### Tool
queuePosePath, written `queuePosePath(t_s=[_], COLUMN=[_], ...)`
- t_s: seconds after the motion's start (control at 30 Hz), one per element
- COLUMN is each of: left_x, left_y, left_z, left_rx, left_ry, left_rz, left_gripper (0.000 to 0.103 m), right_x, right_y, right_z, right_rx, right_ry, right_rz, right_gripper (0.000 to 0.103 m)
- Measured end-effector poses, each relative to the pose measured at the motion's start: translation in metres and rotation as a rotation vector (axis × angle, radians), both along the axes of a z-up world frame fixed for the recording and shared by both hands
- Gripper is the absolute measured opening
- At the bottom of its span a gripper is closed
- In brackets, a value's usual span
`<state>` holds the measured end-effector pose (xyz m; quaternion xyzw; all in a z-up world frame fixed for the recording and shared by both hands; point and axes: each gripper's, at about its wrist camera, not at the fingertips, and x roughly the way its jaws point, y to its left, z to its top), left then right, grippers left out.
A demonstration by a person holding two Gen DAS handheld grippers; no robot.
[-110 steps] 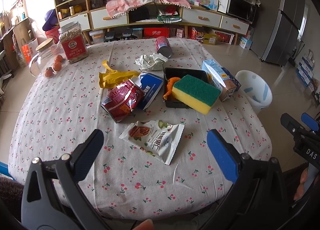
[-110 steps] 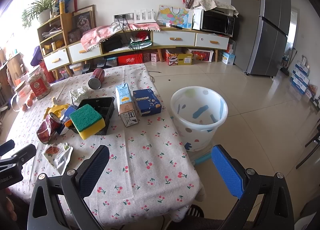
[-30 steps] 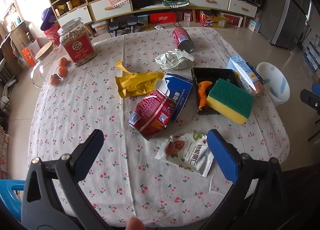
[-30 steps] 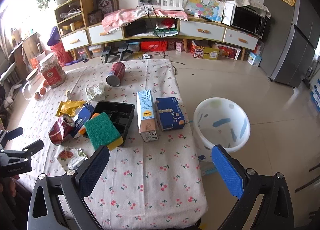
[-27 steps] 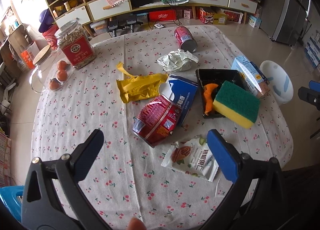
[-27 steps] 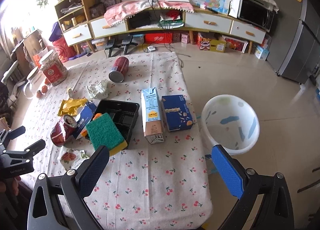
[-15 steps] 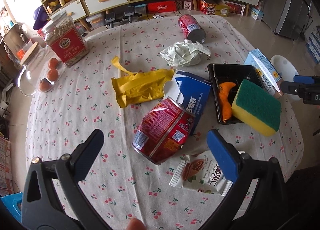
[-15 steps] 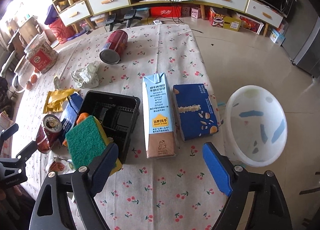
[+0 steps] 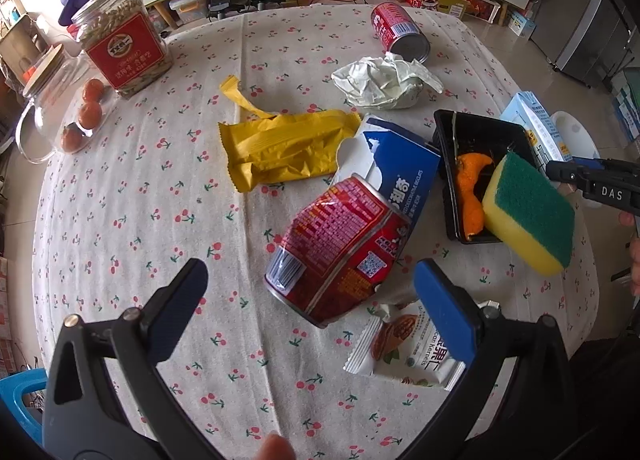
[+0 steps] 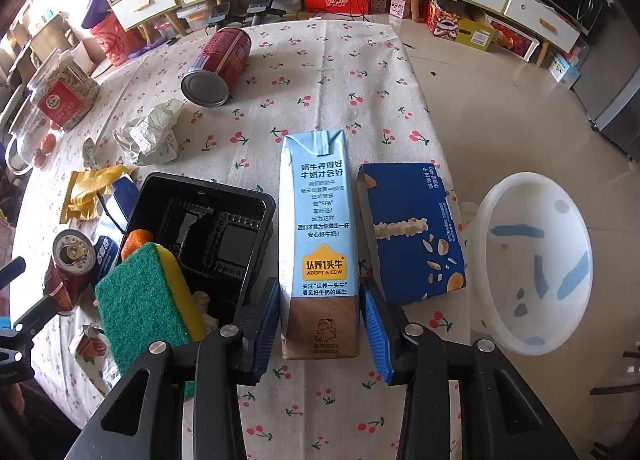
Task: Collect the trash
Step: 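Grasp the white-and-blue milk carton with the right tool while the left tool reaches toward the red can, then grasp the crushed red can with the left tool while the right tool lifts the carton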
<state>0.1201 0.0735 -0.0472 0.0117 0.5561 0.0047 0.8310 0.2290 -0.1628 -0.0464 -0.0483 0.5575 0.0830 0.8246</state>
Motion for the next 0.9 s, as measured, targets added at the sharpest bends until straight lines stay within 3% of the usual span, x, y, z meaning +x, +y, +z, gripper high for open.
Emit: queuePosePath(t_s=[0.27, 0.57, 0.9], left_x=[0.004, 0.016, 0.022], left_y=[0.006, 0.020, 0.019], left_z=[-0.002, -0.011, -0.003], left_rx=[-0.052, -0.114, -0.182], left_ry=[0.019, 0.049, 0.042], left_rz=[-0.005, 0.013, 0.022], left_gripper=[0.101, 0.087, 0.087], right_x=[-0.015, -0.035, -0.049], right_y=[0.001, -0.014, -0.021], right_z=[0.026, 0.042, 0.046], right_rx=[0.019, 0.092, 0.137], right_ry=[-0.088, -0.133, -0.148], right_rz=[0.012, -0.023, -0.039], right_gripper=[0.040, 0.040, 0.040])
